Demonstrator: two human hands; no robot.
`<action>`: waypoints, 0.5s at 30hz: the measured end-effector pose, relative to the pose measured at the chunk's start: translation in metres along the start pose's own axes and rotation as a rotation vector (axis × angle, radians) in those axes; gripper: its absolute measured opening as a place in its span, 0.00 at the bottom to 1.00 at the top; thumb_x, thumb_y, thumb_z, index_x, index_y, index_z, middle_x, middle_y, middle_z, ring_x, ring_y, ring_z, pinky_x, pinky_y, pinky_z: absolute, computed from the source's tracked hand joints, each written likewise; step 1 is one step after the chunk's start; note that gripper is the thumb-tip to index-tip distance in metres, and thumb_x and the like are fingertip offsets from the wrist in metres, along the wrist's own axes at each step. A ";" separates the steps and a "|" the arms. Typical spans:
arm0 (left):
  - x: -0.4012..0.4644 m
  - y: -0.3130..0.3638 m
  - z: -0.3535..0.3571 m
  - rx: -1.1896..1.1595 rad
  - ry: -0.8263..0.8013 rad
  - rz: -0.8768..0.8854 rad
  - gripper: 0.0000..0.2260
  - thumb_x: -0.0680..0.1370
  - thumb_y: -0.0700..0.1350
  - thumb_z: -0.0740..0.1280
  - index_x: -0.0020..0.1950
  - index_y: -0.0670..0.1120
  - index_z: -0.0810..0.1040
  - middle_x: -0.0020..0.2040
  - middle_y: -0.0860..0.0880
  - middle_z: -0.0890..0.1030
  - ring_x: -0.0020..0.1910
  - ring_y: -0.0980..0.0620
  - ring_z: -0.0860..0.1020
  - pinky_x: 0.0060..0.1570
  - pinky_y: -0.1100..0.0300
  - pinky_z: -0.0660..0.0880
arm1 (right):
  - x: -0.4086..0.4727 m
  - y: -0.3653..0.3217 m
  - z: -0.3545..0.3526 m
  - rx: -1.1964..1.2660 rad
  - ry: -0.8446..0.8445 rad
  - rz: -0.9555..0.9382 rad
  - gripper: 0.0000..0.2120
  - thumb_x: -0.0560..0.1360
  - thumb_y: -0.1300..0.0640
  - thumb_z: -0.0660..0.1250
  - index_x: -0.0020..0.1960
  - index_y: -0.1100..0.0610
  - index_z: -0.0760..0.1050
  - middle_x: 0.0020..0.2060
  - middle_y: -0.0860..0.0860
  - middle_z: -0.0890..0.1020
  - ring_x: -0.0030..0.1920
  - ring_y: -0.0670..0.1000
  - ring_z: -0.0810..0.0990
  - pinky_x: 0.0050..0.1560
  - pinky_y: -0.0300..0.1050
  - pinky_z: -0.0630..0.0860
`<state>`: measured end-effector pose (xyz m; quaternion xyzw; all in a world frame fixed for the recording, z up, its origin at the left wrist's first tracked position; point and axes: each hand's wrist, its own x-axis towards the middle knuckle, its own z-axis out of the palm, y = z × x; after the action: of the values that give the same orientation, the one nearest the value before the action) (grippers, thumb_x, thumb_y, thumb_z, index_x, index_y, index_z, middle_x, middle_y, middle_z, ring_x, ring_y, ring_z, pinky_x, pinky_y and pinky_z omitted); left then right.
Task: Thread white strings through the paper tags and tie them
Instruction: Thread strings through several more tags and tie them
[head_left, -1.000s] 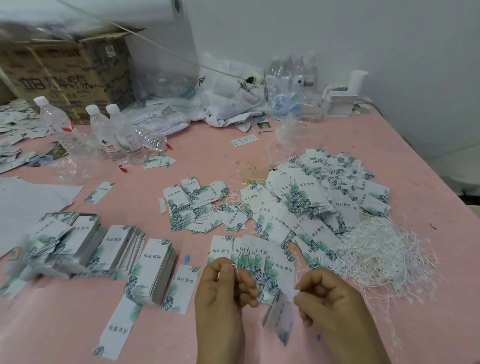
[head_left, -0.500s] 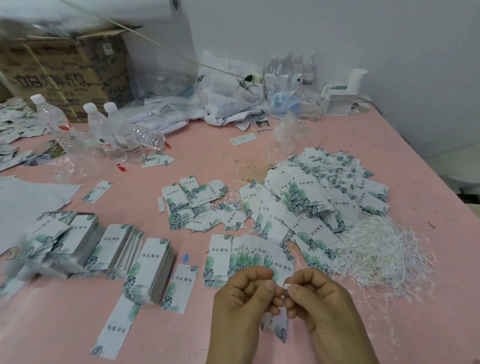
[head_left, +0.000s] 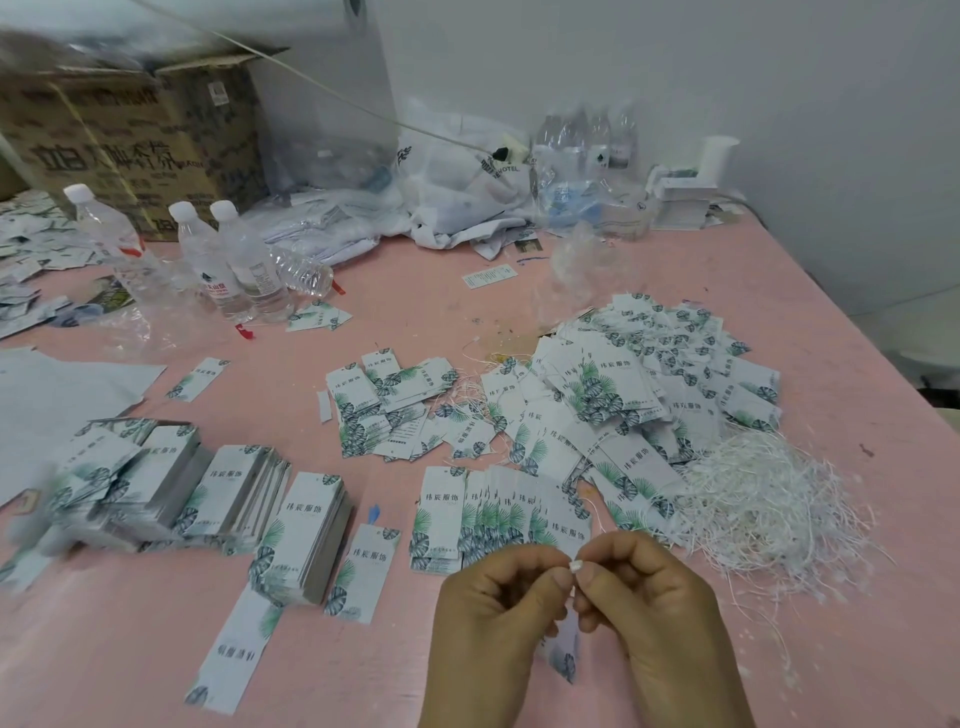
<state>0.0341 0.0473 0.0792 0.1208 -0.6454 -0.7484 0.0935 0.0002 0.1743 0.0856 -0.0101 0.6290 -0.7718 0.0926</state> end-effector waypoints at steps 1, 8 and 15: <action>0.000 0.000 0.000 0.021 0.006 0.007 0.06 0.67 0.42 0.72 0.40 0.51 0.87 0.28 0.47 0.81 0.27 0.57 0.76 0.29 0.64 0.73 | -0.001 0.000 0.001 -0.012 0.000 -0.005 0.13 0.71 0.76 0.67 0.38 0.59 0.81 0.26 0.59 0.79 0.25 0.52 0.76 0.28 0.38 0.75; 0.000 0.001 0.001 0.086 0.039 0.026 0.04 0.69 0.45 0.69 0.40 0.51 0.84 0.27 0.51 0.76 0.28 0.57 0.70 0.28 0.65 0.68 | -0.002 -0.002 0.002 -0.067 0.038 -0.057 0.15 0.71 0.74 0.69 0.39 0.54 0.82 0.26 0.59 0.79 0.25 0.50 0.77 0.29 0.38 0.76; -0.001 0.003 0.003 0.099 0.028 0.032 0.04 0.69 0.44 0.69 0.37 0.51 0.83 0.27 0.52 0.75 0.28 0.57 0.69 0.29 0.64 0.66 | -0.006 -0.003 0.006 -0.169 0.058 -0.105 0.17 0.70 0.73 0.70 0.39 0.51 0.82 0.27 0.58 0.80 0.26 0.49 0.77 0.31 0.36 0.76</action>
<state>0.0341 0.0495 0.0827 0.1255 -0.6819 -0.7123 0.1085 0.0063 0.1701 0.0902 -0.0284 0.6928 -0.7198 0.0326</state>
